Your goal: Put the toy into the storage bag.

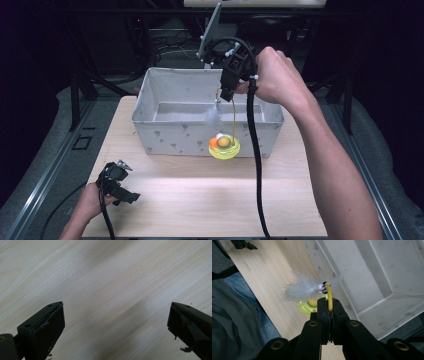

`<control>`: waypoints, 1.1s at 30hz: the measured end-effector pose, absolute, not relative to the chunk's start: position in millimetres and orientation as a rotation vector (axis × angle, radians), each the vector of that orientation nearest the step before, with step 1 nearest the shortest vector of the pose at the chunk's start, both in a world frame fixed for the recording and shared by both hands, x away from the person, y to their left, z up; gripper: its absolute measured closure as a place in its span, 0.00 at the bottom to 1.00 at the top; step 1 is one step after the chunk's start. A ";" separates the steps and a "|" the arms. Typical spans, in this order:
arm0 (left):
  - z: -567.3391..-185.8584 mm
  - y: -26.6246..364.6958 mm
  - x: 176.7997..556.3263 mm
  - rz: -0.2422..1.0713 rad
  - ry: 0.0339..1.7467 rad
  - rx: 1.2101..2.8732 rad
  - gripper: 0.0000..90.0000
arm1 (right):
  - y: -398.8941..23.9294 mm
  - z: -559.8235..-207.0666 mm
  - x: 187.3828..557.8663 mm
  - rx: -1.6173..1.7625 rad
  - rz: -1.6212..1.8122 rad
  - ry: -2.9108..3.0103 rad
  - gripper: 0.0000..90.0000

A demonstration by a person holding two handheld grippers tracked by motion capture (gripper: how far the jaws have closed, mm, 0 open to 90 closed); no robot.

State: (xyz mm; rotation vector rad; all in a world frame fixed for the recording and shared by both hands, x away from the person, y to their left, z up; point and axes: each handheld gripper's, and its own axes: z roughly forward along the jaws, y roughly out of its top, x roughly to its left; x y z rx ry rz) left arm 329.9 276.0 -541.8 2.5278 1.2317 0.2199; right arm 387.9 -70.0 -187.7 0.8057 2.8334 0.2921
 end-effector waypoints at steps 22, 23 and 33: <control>-542.4 276.0 330.0 0.211 1.230 2.535 0.01 | -67.0 -169.3 394.3 0.812 0.291 2.815 0.98; -542.5 276.0 330.1 0.211 1.230 2.535 0.01 | -67.0 -169.4 394.6 0.817 0.306 2.812 0.98; -542.4 276.6 330.5 0.211 1.229 2.534 0.01 | -67.1 -159.1 398.8 0.834 0.310 2.804 0.98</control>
